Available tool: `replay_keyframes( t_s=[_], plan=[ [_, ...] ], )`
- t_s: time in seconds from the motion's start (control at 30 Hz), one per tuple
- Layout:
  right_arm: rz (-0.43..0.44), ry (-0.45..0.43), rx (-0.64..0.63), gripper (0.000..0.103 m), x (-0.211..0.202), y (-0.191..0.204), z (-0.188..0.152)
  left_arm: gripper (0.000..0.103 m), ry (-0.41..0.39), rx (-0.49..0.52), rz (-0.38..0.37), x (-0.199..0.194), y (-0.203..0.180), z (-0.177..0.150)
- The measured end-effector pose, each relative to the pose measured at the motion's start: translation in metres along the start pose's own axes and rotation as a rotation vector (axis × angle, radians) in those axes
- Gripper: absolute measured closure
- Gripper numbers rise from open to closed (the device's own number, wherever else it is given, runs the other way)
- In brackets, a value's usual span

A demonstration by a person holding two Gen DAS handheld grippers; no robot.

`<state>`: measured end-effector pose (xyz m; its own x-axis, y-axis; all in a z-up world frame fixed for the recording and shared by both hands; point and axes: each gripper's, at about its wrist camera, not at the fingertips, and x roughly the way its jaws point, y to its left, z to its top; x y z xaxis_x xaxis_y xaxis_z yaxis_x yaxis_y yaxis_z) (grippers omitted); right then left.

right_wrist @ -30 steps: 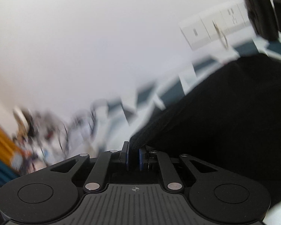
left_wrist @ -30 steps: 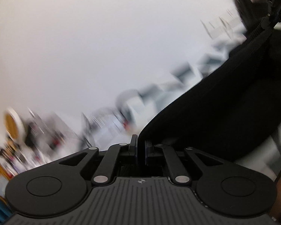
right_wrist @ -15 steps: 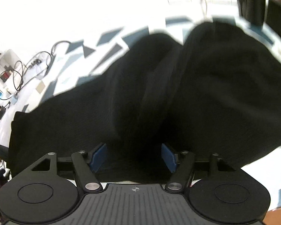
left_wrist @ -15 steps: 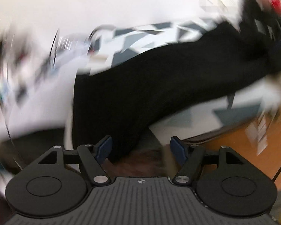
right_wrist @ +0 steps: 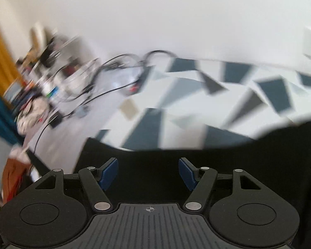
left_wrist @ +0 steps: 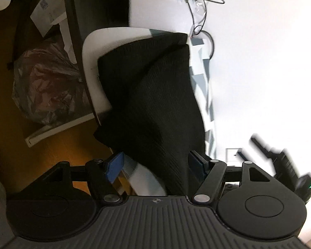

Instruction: Fold clothes

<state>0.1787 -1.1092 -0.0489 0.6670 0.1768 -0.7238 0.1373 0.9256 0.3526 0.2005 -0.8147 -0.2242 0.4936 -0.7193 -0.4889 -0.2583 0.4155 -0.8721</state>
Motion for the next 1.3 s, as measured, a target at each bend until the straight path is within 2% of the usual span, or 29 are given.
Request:
replay_keyframes(
  t_s=[0.1,0.13,0.2,0.27,0.37,0.47,0.53,0.6,0.63,0.67,0.7,0.73,0.77,0.9,1.0,1.1,1.23,1.27,1.3],
  plan=[
    [0.053,0.045,-0.135,0.04,0.032,0.035,0.021,0.035,-0.006,0.015,0.007,0.003,0.003,0.002],
    [0.067,0.058,-0.186,0.039,0.042,0.046,0.023,0.036,-0.013,0.031,0.009,0.002,0.002,0.0],
    [0.095,0.085,-0.298,0.039,0.062,0.069,0.024,0.043,-0.029,0.071,0.022,0.001,0.0,-0.002],
    [0.134,0.11,-0.443,0.038,0.084,0.089,0.021,0.044,-0.046,0.096,0.03,0.002,-0.003,-0.004],
    [0.227,0.135,-0.694,0.037,0.117,0.114,0.017,0.044,-0.076,0.112,0.025,0.003,-0.006,-0.005],
    [0.343,0.165,-0.859,0.038,0.143,0.129,0.017,0.045,-0.119,0.149,0.038,0.003,-0.013,-0.009],
    [0.387,0.209,-0.952,0.04,0.159,0.137,0.015,0.049,-0.149,0.161,0.044,0.002,-0.017,-0.012],
    [0.405,0.237,-0.955,0.058,0.162,0.134,0.017,0.06,-0.181,0.161,0.049,0.002,-0.019,-0.016],
    [0.414,0.251,-0.955,0.074,0.163,0.133,0.018,0.083,-0.194,0.159,0.058,0.002,-0.02,-0.017],
    [0.423,0.265,-0.955,0.08,0.164,0.132,0.019,0.091,-0.209,0.164,0.063,0.001,-0.022,-0.018],
    [0.432,0.279,-0.955,0.083,0.165,0.13,0.02,0.091,-0.224,0.169,0.069,0.0,-0.025,-0.02],
    [0.44,0.293,-0.955,0.091,0.167,0.129,0.022,0.092,-0.239,0.175,0.074,-0.002,-0.027,-0.021],
    [0.449,0.307,-0.955,0.091,0.168,0.128,0.023,0.092,-0.25,0.201,0.084,-0.003,-0.034,-0.022],
    [0.503,0.19,-0.872,0.092,0.135,0.114,0.04,0.092,-0.302,0.302,0.119,-0.011,-0.06,-0.024],
    [0.501,0.105,-0.827,0.092,0.121,0.113,0.053,0.093,-0.36,0.348,0.146,-0.015,-0.073,-0.018],
    [0.461,0.097,-0.79,0.092,0.139,0.12,0.063,0.093,-0.39,0.344,0.201,-0.012,-0.072,-0.006],
    [0.393,0.128,-0.796,0.091,0.18,0.134,0.049,0.093,-0.386,0.323,0.28,-0.002,-0.058,0.005],
    [0.377,0.14,-0.791,0.087,0.189,0.136,0.044,0.091,-0.38,0.325,0.286,-0.001,-0.056,0.006],
    [0.362,0.113,-0.773,0.084,0.193,0.136,0.041,0.088,-0.373,0.326,0.291,0.001,-0.054,0.007]
  ],
)
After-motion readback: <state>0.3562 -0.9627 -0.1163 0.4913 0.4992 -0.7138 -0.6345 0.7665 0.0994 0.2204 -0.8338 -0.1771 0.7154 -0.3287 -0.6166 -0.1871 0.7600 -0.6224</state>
